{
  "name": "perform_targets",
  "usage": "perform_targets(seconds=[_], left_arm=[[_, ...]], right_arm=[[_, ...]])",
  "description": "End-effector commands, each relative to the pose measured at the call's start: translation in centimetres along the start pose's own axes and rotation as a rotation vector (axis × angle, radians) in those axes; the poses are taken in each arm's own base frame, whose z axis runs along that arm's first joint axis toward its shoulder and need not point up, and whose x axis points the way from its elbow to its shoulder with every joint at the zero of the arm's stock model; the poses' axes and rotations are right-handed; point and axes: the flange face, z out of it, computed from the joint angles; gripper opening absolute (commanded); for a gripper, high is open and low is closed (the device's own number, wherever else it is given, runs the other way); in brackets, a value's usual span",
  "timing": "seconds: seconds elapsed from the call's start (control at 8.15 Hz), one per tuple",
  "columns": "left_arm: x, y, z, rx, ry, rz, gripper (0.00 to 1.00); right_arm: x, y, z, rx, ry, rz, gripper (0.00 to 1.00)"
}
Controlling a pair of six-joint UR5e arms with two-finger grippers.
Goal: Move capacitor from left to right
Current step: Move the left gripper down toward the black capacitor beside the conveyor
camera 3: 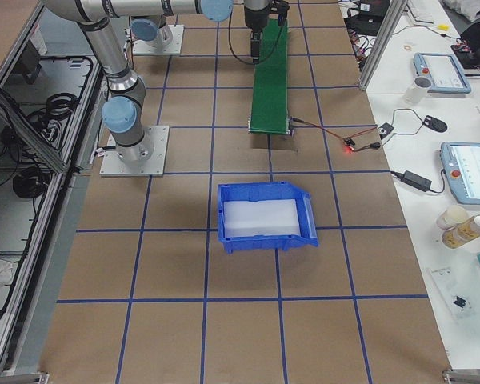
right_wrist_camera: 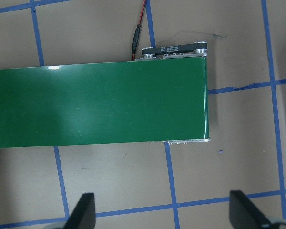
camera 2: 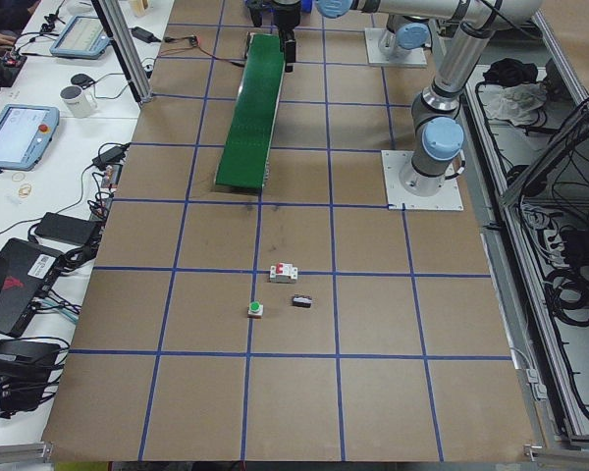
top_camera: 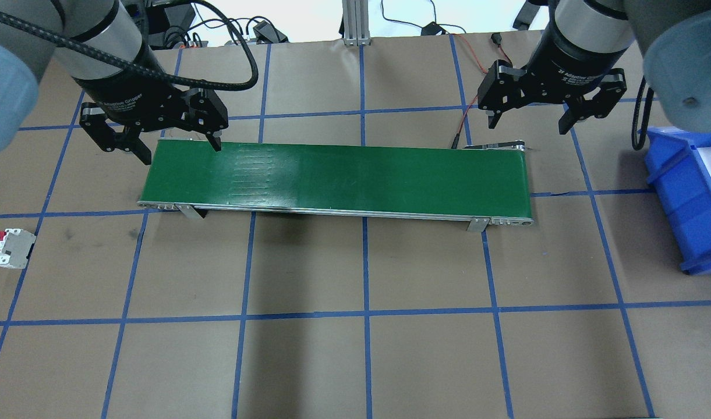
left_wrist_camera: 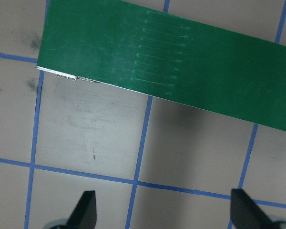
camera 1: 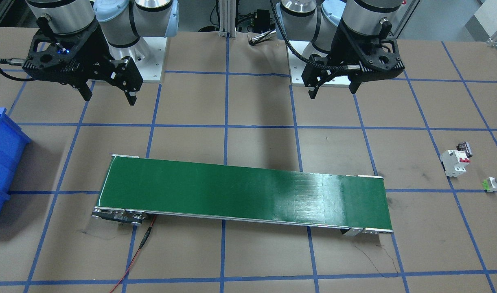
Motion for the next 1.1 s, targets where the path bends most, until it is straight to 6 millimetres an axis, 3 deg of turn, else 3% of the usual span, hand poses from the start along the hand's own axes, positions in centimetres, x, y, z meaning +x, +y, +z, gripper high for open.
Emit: perform_targets(seconds=[0.0, 0.12, 0.37, 0.49, 0.74, 0.98], left_arm=[[0.0, 0.2, -0.2, 0.005, 0.007, 0.000, 1.00], [0.0, 0.2, -0.3, 0.005, 0.015, 0.000, 1.00], [-1.8, -0.8, -0.6, 0.009, 0.001, 0.054, 1.00], [-5.3, -2.4, -0.5, 0.006, -0.002, 0.068, 1.00], [-17.8, -5.9, 0.2, -0.015, -0.021, 0.021, 1.00], [-27.4, -6.1, 1.0, -0.051, -0.075, 0.133, 1.00]], right_arm=[[0.0, 0.1, -0.1, 0.001, -0.001, 0.001, 1.00], [0.0, 0.1, -0.1, 0.000, -0.002, 0.001, 1.00], [0.0, 0.1, 0.0, -0.003, -0.001, 0.001, 1.00], [0.0, 0.1, 0.0, -0.003, -0.001, 0.001, 1.00], [0.0, 0.1, 0.1, -0.008, -0.001, 0.003, 1.00], [0.1, 0.4, 0.8, -0.020, 0.001, 0.012, 1.00]])
